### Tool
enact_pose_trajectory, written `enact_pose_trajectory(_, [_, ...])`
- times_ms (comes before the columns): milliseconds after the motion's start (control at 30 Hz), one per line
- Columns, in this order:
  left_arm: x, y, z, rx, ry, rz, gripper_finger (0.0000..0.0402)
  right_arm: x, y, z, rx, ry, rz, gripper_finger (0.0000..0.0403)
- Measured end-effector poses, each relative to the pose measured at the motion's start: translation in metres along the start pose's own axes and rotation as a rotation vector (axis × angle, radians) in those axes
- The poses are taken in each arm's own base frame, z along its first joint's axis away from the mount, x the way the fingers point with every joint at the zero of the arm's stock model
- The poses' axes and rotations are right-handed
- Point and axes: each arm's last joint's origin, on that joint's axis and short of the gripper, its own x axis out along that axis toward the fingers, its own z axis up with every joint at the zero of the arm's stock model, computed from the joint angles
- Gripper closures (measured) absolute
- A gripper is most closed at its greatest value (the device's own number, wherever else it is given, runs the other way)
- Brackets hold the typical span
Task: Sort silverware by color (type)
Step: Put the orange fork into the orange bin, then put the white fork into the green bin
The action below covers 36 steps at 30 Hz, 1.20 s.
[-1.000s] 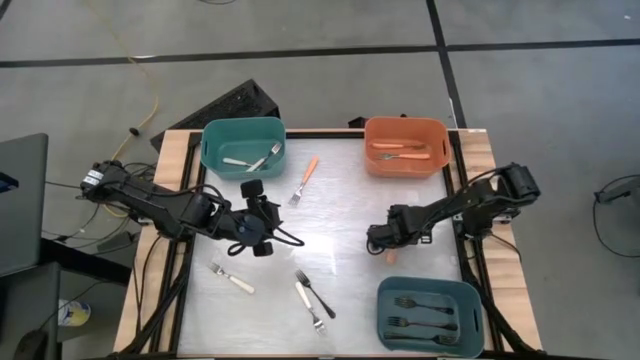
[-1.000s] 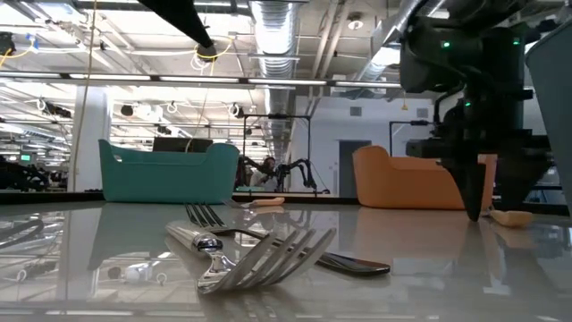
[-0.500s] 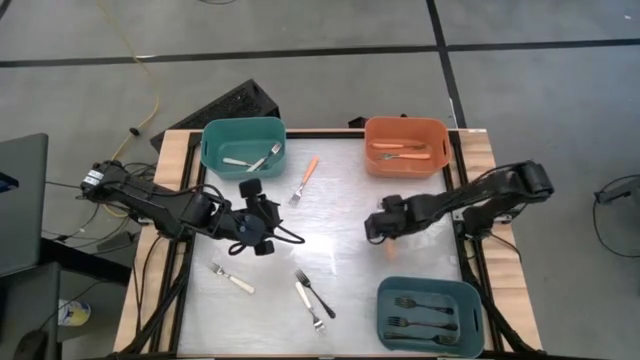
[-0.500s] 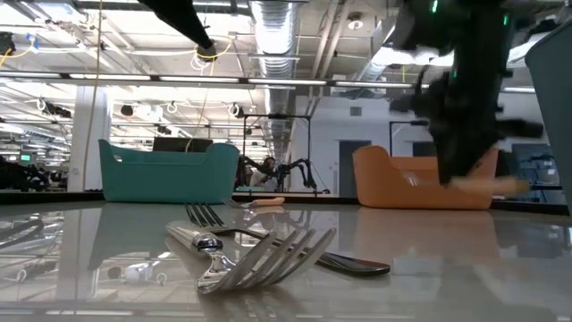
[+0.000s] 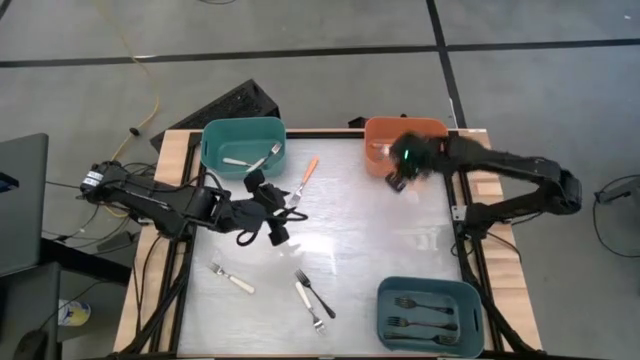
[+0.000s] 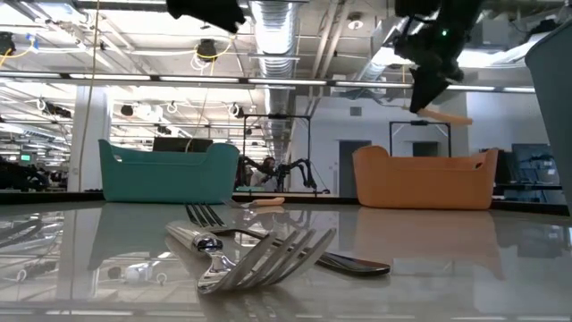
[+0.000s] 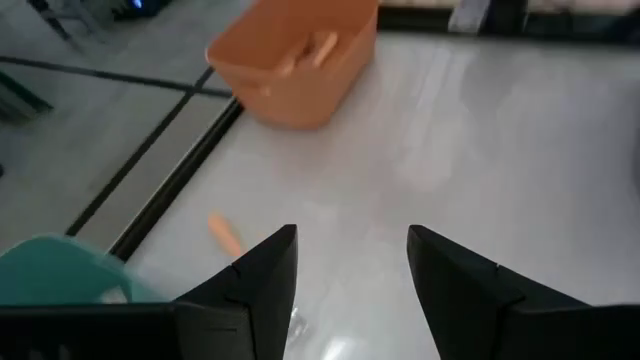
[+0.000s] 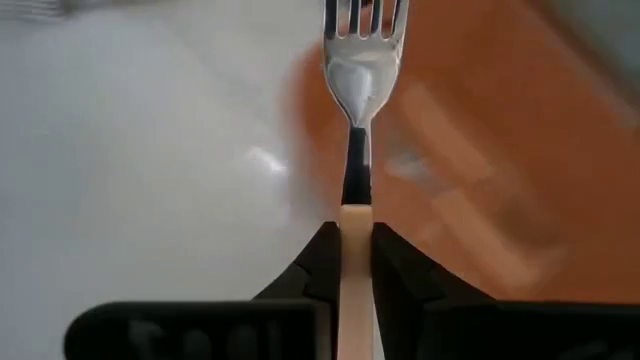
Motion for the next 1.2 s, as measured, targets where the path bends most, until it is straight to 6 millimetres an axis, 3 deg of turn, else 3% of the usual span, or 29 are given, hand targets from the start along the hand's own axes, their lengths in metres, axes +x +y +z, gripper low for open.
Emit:
enact_pose_trajectory(167, [0.002,0.002,0.009,-0.075,-0.073,-0.003,0.0225,0.007,-0.04,0.018,-0.265,0.001,-0.084,0.0346])
enact_pose_trajectory(333, [0.004,0.005,0.013,-0.176,-0.1,0.024,0.0225,0.034,-0.061,0.027,-0.571,0.064,-0.12,0.0346])
enact_pose_trajectory(600, [0.004,0.006,0.014,-0.284,-0.125,0.064,0.0225,0.102,-0.075,0.027,-0.687,0.303,-0.093,0.0342])
enact_pose_trajectory(767, [0.003,0.005,0.014,-0.306,-0.125,0.06,0.0225,0.127,-0.074,0.023,-0.714,0.417,-0.126,0.0303])
enact_pose_trajectory(1000, [0.0,0.001,0.013,-0.296,-0.12,0.036,0.0225,0.127,-0.074,0.021,-0.722,0.439,-0.134,0.0237])
enact_pose_trajectory(1200, [-0.005,-0.007,0.005,-0.22,-0.058,-0.016,0.0225,0.095,-0.068,0.023,-0.648,0.373,-0.217,0.0211])
